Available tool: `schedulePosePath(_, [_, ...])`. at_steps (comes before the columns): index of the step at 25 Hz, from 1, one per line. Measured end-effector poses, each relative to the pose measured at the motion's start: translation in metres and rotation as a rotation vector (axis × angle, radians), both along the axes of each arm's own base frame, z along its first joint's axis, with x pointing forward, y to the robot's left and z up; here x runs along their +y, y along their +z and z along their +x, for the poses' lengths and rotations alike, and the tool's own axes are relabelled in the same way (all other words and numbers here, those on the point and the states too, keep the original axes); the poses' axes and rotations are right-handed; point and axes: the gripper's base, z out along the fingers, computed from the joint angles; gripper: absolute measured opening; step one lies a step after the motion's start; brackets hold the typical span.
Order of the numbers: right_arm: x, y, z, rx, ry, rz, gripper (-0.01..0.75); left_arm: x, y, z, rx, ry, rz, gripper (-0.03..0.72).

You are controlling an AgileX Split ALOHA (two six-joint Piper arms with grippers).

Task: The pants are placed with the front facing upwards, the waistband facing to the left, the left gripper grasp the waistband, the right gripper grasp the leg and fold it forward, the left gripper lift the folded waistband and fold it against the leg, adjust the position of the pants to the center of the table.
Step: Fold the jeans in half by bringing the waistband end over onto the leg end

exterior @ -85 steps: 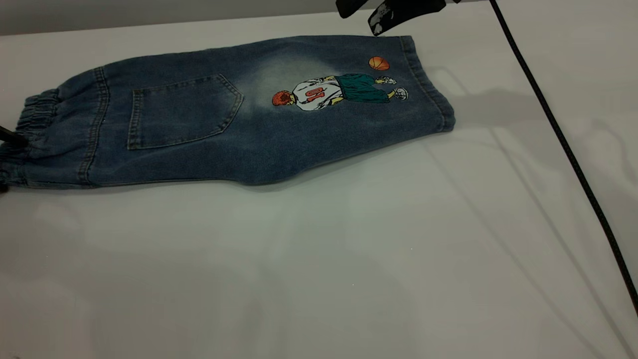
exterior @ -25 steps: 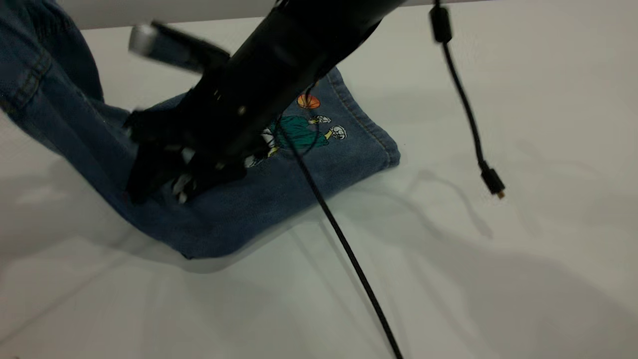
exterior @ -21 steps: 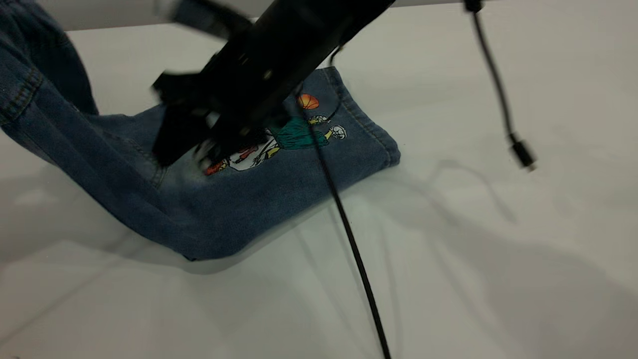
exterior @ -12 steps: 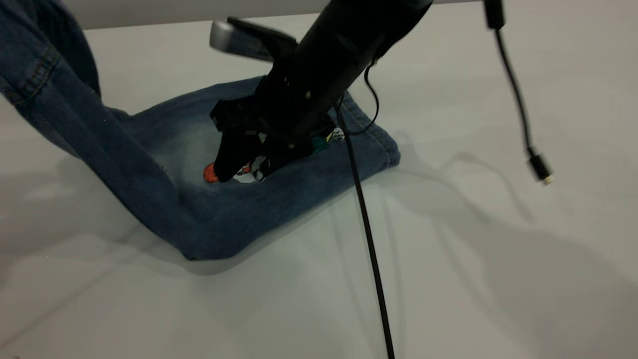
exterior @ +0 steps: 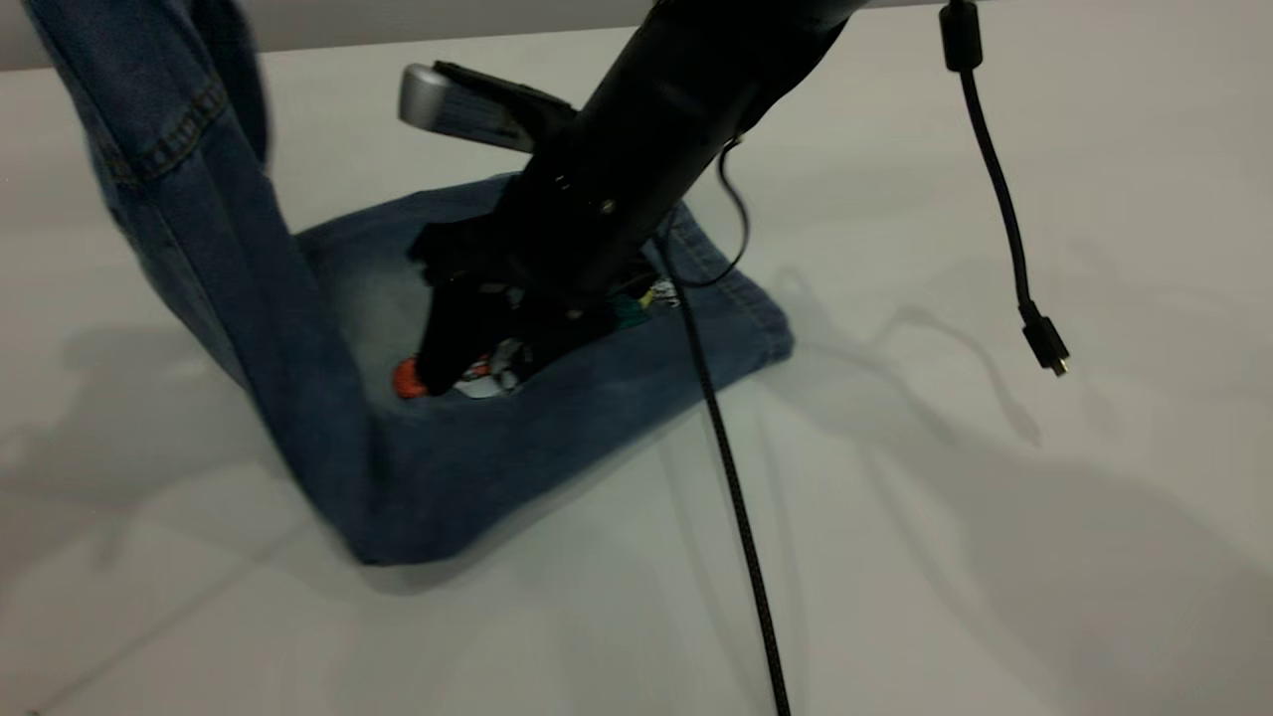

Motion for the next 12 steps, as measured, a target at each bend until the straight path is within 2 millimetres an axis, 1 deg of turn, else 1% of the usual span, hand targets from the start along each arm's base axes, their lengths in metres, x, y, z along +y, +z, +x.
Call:
schedulePosePath(2, [-0.008, 0.016, 0.009, -0.03, -0.026, 0.02, 0.366, 0.0, 0.0, 0.0, 0.005, -0.001, 0.0, 0.097])
schedulePosePath(7, [-0.031, 0.073, 0.031, -0.141, -0.08, 0.08, 0.366, -0.005, 0.0, -0.001, 0.005, -0.021, 0.0, 0.097])
schedulePosePath(9, [-0.046, 0.1, 0.04, -0.194, -0.111, 0.1, 0.366, -0.012, 0.0, -0.001, -0.006, -0.041, 0.007, 0.097])
schedulePosePath(12, [-0.071, 0.139, 0.05, -0.281, -0.154, 0.121, 0.367, -0.027, 0.0, 0.0, -0.036, -0.069, 0.019, 0.096])
